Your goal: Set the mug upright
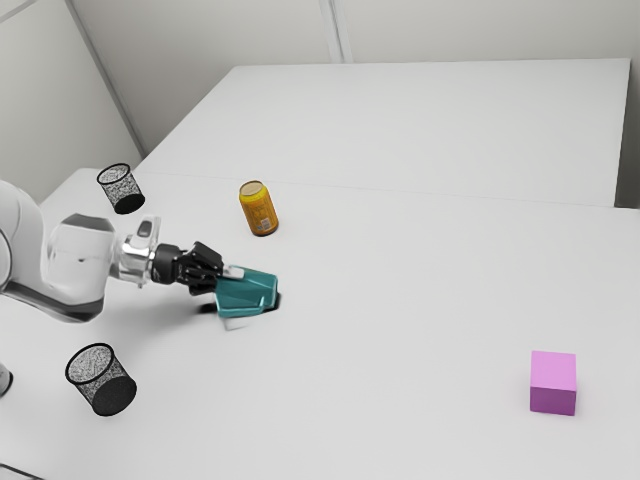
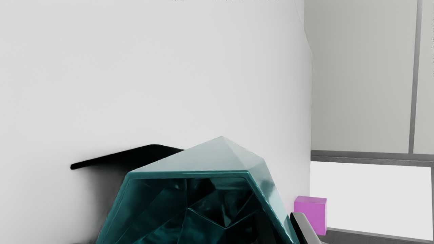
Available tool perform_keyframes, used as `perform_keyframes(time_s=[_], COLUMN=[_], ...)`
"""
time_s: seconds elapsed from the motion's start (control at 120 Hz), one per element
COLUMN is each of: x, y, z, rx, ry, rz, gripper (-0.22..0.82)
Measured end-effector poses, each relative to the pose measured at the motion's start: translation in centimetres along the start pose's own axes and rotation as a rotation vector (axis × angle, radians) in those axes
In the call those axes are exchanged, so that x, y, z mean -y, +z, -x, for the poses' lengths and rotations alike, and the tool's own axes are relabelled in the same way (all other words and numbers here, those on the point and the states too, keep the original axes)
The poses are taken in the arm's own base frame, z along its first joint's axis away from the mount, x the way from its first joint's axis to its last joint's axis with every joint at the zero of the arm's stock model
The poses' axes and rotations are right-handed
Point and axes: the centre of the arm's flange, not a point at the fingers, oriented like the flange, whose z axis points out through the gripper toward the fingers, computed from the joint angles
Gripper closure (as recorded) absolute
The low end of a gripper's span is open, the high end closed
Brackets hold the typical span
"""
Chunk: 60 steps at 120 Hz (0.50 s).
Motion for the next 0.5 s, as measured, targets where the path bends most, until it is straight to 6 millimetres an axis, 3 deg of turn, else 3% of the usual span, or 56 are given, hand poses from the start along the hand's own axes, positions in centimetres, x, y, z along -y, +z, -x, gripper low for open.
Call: perform_keyframes(time_s=[0.233, 0.333, 0.45, 0.5], x=[-1.9, -3.7, -8.2, -9.9], y=[-0.1, 0.1, -1.0, -0.5], z=[-0.4, -0.8, -3.7, -4.6], rx=[-0.001, 0.001, 0.048, 0.103], ry=[0.04, 0.074, 0.216, 0.286], rz=[-0.003, -0.008, -0.105, -0.186], gripper=[0.76, 0.76, 0.77, 0.77])
